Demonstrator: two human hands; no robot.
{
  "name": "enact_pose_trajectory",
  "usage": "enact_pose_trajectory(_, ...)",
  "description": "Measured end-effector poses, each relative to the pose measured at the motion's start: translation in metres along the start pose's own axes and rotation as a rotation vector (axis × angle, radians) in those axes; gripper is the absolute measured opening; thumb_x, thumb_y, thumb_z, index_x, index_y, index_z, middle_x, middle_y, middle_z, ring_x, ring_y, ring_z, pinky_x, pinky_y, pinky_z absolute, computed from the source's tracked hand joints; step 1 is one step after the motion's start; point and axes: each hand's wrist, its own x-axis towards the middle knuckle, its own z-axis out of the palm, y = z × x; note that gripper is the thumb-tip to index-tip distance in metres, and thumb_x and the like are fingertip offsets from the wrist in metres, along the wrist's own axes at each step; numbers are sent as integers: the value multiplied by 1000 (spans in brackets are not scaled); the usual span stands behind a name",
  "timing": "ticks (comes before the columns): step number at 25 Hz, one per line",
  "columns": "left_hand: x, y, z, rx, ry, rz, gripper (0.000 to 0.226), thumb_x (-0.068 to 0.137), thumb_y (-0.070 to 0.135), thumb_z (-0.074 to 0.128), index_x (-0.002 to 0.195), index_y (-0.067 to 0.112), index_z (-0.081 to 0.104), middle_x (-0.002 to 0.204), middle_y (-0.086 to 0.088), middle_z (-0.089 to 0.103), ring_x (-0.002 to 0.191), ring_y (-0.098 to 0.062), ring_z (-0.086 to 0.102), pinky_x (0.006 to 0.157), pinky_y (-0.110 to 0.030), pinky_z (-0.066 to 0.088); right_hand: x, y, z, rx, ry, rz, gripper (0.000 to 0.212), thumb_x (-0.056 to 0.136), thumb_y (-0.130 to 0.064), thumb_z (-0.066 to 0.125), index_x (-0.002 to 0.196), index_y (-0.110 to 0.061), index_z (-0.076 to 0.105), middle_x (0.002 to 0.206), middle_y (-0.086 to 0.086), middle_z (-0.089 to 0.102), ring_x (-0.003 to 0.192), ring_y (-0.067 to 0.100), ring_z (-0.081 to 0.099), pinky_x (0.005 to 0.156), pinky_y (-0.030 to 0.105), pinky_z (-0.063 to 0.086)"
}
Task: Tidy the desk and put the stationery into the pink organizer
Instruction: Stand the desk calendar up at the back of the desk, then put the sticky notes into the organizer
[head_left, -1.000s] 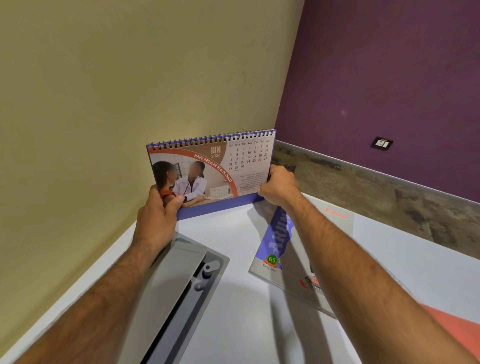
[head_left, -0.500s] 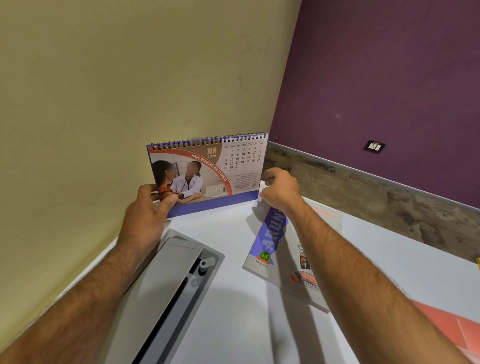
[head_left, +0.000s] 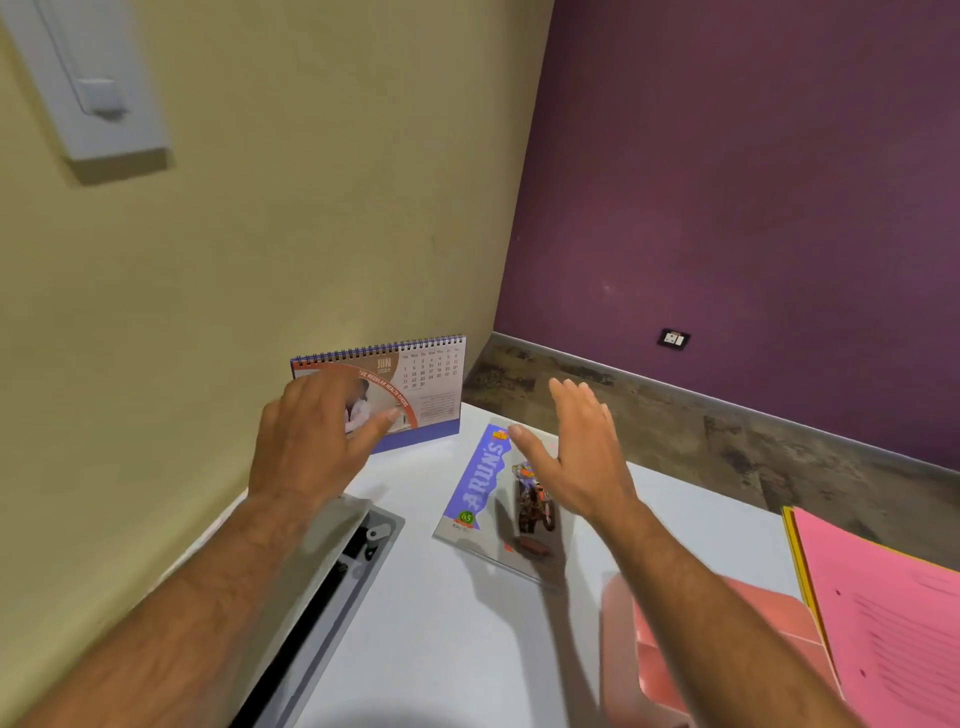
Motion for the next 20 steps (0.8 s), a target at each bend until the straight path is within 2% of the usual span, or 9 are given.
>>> enact_pose_trajectory(3, -17, 42, -16, 84, -57, 170, 76, 87, 69, 37, 138, 14, 50, 143, -7, 52, 132, -29, 46, 105, -47, 38, -36, 4, -29, -78, 23, -41, 93, 87, -77, 30, 156, -18, 10, 165, 4, 5, 151, 19, -5, 122, 45, -2)
enact_pose_trajectory(5, -34, 70, -24, 138, -97, 224, 88, 85, 73, 23, 145, 13, 44, 153, -8, 42, 142, -27, 36, 114, -50, 29, -62, 8, -48, -116, 42, -53, 94, 87, -78, 28, 156, -18, 5, 165, 4, -1, 151, 18, -11, 122, 45, -5)
enact_pose_trajectory(10, -83, 134, -32, 119, -187, 314, 94, 87, 77, 11, 150, 13, 35, 159, -7, 32, 146, -26, 32, 115, -57, 29, -130, 16, -88, -154, 65, 43, 98, 83, -84, 16, 156, -22, -5, 164, 0, -13, 148, 15, -21, 122, 46, -7)
enact_pose_trajectory(13, -120, 163, -30, 74, -250, 329, 97, 83, 82, 6, 156, 20, 18, 165, -2, 10, 152, -22, 11, 121, -55, 13, -176, 24, -107, -184, 52, 106, 96, 81, -84, 10, 154, -27, -12, 162, -1, -20, 147, 15, -24, 122, 48, -8)
enact_pose_trajectory(15, -146, 178, -30, 59, -276, 330, 99, 81, 83, 3, 157, 21, 13, 164, 0, 3, 152, -22, 4, 122, -54, 8, -208, 30, -120, -187, 49, 132, 93, 83, -83, 12, 153, -28, -15, 161, -2, -23, 147, 16, -26, 121, 48, -10)
enact_pose_trajectory(20, -206, 206, -38, 102, -320, 387, 93, 87, 80, 16, 155, 17, 22, 163, -4, 17, 150, -25, 16, 119, -56, 20, -280, 43, -145, -208, 23, 208, 92, 86, -78, 13, 152, -24, -20, 159, -2, -28, 145, 15, -29, 121, 49, -9)
